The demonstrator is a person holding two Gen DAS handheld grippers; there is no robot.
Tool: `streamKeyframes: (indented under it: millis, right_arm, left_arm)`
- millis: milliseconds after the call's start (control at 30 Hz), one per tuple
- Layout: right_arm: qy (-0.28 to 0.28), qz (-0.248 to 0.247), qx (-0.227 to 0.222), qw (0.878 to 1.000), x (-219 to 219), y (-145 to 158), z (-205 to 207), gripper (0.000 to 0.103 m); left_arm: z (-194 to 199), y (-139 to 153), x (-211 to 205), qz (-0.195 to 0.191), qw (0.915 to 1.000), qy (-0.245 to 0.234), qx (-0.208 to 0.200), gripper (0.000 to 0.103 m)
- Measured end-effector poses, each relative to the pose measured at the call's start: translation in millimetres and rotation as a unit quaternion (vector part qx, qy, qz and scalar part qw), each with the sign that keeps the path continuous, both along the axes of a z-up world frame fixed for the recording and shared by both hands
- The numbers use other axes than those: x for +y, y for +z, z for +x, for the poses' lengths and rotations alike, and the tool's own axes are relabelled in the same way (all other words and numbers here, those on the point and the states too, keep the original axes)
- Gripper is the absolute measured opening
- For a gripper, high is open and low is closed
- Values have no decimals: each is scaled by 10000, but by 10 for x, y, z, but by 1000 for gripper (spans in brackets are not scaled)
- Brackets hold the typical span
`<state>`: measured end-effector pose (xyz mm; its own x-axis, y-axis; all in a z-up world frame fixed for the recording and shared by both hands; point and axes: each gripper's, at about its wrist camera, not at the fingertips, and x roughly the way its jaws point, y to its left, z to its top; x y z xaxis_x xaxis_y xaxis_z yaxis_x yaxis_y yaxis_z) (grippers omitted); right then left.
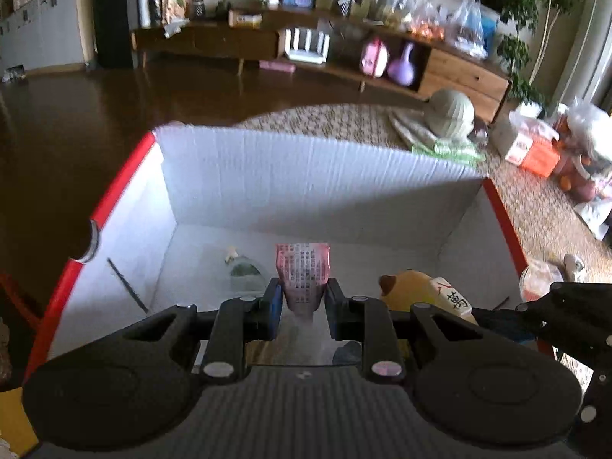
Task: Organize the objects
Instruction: 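Open the left tool to drop the pink tube while the right tool releases the toy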
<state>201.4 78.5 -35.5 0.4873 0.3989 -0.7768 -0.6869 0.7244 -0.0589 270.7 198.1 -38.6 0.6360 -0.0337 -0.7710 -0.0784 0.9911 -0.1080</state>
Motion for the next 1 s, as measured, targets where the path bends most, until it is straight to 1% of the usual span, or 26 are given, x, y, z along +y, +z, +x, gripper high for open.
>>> streamKeyframes:
  millis: [100,300,433,467,533,600,667,733,767,800,833,867,1000]
  right_arm:
    - [-6,13,30,10000,-10,0,34,46]
    - [35,14,6,10000,-12,-1,35,47]
    - [14,140,17,9999,-58,18,33,54]
    - [3,170,14,9999,-81,32,29,58]
    - [14,240,10,9997,-117,64,8,62]
    - [10,274,-2,9996,-147,103,-18,62]
    - [2,322,-11,9995,-179,138,-47,64]
    - [11,356,-17,9994,-209,177,-76,64]
    - [13,371,-35,9993,-230,201,-95,64]
    - [13,382,-50,9993,-240,227,-120,64]
    - [12,394,-67,9992,-262,252,-140,64]
    - [13,399,-85,9992,-271,274,-167,64]
    - [-14,483,-150,9987,-340,383,-275,68]
  left_arm:
    - [43,-41,-14,80,9998,-73,143,23]
    - [104,-119,-29,161,9987,-68,472,23]
    - [110,-130,-29,128,9982,-70,586,23]
    - [104,-131,-30,139,9982,-58,589,23]
    - [89,-128,-29,159,9982,-52,571,24]
    - [60,-119,-27,165,9984,-20,535,27]
    - [28,-96,-20,134,9987,16,489,29]
    - [-11,-62,-20,125,9989,39,448,33]
    - [-31,-45,-23,144,9990,50,430,46]
    - [-60,-21,-28,181,9991,66,380,64]
    - [-85,3,-30,222,9992,81,309,69]
    - [-116,31,-32,258,9994,84,231,70]
    - [-224,121,-1,242,9995,117,157,70]
